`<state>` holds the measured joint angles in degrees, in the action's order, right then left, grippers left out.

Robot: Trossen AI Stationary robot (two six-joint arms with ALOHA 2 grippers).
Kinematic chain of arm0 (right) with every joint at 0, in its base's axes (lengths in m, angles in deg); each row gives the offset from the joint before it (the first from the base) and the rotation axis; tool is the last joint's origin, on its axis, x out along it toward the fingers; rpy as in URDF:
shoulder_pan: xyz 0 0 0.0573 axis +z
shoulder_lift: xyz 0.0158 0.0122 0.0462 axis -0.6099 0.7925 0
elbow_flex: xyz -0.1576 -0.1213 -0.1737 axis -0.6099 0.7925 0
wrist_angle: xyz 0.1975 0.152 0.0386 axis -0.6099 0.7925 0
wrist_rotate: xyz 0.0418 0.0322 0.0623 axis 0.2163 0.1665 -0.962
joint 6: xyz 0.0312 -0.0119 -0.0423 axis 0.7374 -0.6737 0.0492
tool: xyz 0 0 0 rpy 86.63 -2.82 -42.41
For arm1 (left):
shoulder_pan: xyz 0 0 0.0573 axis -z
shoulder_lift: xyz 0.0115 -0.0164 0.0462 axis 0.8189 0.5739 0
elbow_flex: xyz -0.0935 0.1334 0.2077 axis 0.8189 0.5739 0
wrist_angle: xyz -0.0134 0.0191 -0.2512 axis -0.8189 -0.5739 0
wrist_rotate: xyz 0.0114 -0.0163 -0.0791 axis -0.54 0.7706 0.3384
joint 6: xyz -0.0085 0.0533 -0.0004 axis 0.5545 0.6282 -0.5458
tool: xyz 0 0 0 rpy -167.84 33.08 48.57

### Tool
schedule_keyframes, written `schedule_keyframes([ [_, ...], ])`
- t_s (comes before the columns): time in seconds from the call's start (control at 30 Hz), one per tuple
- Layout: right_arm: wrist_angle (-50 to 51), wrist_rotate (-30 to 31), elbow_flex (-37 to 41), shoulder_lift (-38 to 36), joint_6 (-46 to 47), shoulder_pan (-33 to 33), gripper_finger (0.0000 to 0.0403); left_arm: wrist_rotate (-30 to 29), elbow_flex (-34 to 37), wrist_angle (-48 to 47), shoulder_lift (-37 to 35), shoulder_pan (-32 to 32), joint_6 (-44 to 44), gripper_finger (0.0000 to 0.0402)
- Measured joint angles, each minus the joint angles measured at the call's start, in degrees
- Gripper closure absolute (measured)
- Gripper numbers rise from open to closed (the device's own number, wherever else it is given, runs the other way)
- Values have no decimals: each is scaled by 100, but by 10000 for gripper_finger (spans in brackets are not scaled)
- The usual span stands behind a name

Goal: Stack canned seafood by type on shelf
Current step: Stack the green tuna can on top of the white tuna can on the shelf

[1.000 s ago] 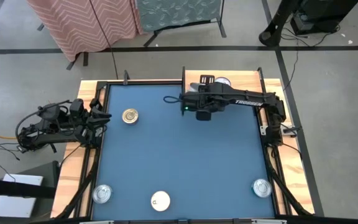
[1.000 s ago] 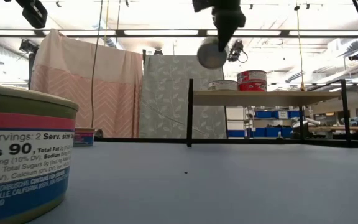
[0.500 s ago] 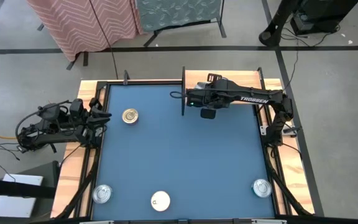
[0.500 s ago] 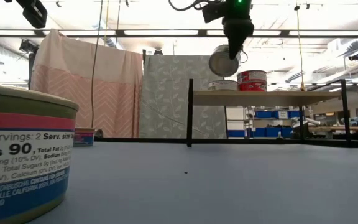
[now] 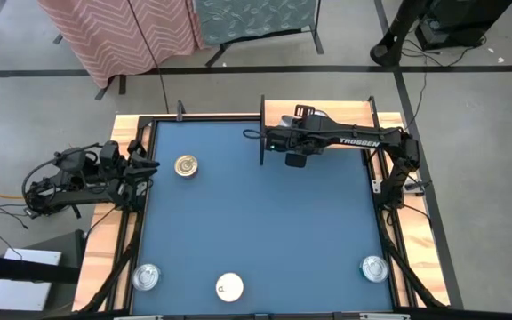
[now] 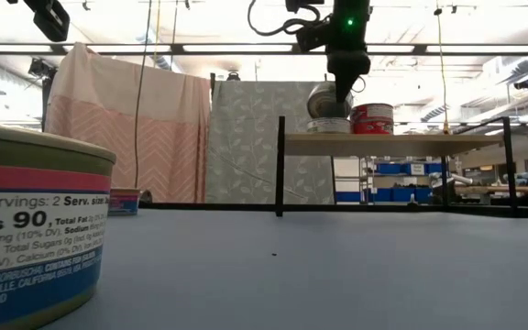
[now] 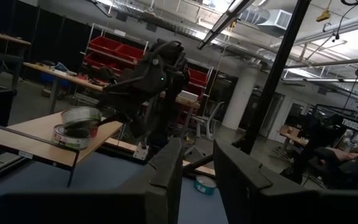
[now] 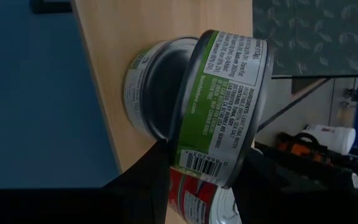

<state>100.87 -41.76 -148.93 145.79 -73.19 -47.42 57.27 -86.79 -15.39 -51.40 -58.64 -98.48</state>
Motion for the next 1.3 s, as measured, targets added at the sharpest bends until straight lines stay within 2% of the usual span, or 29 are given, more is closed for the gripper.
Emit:
schedule_keyframes([
  [0.8,-295,-166,1,0,-258,-330,258,-28,0,0,0,-1,-8,307],
  [1.3,-278,19,15,17,-520,-293,258,-31,0,0,1,-1,-8,307],
])
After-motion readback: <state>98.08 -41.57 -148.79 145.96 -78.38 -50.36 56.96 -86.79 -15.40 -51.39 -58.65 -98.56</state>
